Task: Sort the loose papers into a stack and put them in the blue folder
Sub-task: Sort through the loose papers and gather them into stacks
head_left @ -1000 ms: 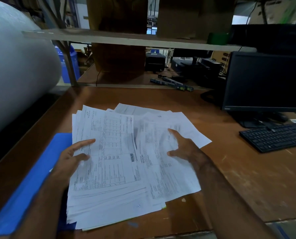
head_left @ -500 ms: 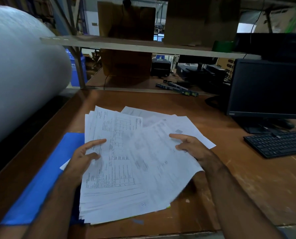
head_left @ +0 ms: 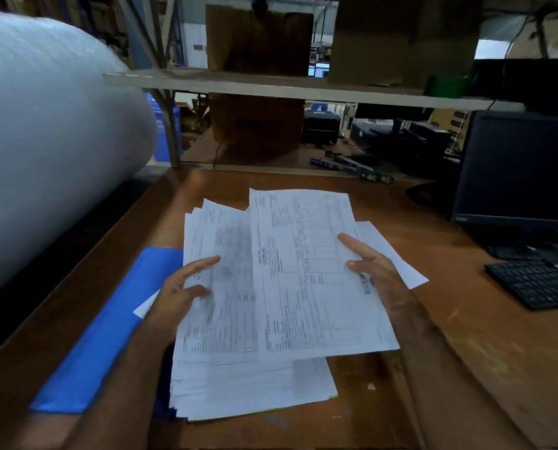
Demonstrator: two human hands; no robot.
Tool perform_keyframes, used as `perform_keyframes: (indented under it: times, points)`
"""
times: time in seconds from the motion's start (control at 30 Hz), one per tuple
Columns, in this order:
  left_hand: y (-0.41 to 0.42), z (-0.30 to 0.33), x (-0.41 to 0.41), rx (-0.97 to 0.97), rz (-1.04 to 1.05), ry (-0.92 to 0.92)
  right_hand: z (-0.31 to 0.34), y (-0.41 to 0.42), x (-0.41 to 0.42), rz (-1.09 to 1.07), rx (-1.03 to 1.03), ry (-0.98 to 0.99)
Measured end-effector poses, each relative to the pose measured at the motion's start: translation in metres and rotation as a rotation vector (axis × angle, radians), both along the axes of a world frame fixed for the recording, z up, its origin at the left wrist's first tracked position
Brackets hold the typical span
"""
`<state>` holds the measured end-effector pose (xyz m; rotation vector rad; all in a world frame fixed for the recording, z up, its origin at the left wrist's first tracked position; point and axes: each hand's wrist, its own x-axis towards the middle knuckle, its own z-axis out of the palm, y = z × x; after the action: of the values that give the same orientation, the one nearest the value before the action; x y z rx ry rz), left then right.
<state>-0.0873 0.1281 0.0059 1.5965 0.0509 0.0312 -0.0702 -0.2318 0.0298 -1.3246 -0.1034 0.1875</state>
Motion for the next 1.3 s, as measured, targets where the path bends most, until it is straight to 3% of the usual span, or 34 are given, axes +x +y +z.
perform_keyframes:
  times: [0.1, 0.17, 0.33, 0.43, 0.57, 0.77, 0.93, 1.07, 1.23, 1.3]
  points:
    - [-0.002, 0.002, -0.001, -0.049, -0.032, -0.019, -0.028, 0.024, 0.011, -0.051, -0.639, -0.145]
    - [-0.003, 0.003, -0.001, -0.116, -0.066, -0.001, -0.047, 0.039, 0.020, -0.083, -0.855, -0.257]
    - [-0.007, 0.007, -0.001, -0.157, -0.094, -0.010, -0.050, 0.071, 0.027, -0.110, -0.811, -0.316]
    - [-0.011, 0.009, -0.001, -0.009, -0.118, -0.081, -0.048, 0.083, 0.027, -0.091, -0.834, -0.328]
    - [-0.011, 0.009, 0.002, 0.140, -0.137, -0.131, -0.051, 0.101, 0.022, -0.276, -0.924, -0.394]
    - [0.005, -0.006, 0.008, 0.041, -0.113, -0.085, -0.061, 0.090, 0.038, -0.341, -1.104, -0.374]
    - [0.031, -0.005, 0.016, 0.004, 0.027, -0.127, -0.059, 0.063, 0.039, -0.047, -1.526, -0.371]
    - [0.048, 0.006, 0.008, -0.028, 0.126, -0.173, -0.062, 0.025, 0.022, -0.191, -1.498, -0.374]
    - [0.067, 0.002, 0.005, -0.049, 0.205, -0.160, -0.048, -0.020, 0.001, -0.279, -1.692, -0.308]
    - [0.064, 0.002, 0.004, -0.065, 0.190, -0.158, -0.046, -0.017, 0.001, -0.291, -1.628, -0.319]
